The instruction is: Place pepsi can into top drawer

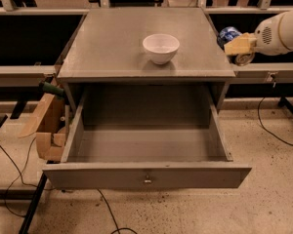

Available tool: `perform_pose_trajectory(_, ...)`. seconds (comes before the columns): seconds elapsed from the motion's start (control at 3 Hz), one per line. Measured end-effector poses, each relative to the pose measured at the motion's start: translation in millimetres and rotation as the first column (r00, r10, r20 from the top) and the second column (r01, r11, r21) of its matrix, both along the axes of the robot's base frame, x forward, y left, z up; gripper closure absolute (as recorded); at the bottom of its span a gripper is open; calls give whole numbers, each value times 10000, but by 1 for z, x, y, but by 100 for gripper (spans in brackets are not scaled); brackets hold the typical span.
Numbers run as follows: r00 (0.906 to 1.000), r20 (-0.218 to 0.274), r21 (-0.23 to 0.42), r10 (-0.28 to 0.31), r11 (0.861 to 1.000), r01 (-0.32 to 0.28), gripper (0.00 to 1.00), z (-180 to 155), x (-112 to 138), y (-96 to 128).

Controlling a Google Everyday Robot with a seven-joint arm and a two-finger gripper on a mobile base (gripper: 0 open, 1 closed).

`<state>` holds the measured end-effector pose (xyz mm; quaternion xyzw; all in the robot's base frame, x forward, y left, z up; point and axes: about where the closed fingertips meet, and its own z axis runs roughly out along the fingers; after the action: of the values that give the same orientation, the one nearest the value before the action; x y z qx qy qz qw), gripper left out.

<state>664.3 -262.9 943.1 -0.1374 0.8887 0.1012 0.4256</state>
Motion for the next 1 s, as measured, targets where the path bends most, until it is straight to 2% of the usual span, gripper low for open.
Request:
perform_pose_trajectory(0.33, 9848, -417, 484, 1688, 9848, -1667, 100, 2, -19, 5)
perform_pose_trajectory(0.67, 9346, -891, 559, 3443, 9386, -3404, 100, -6, -35, 24)
perform_pose_trajectory(1.0, 8413, -2250, 1066, 4915, 8707, -4801, 100, -49, -52, 47)
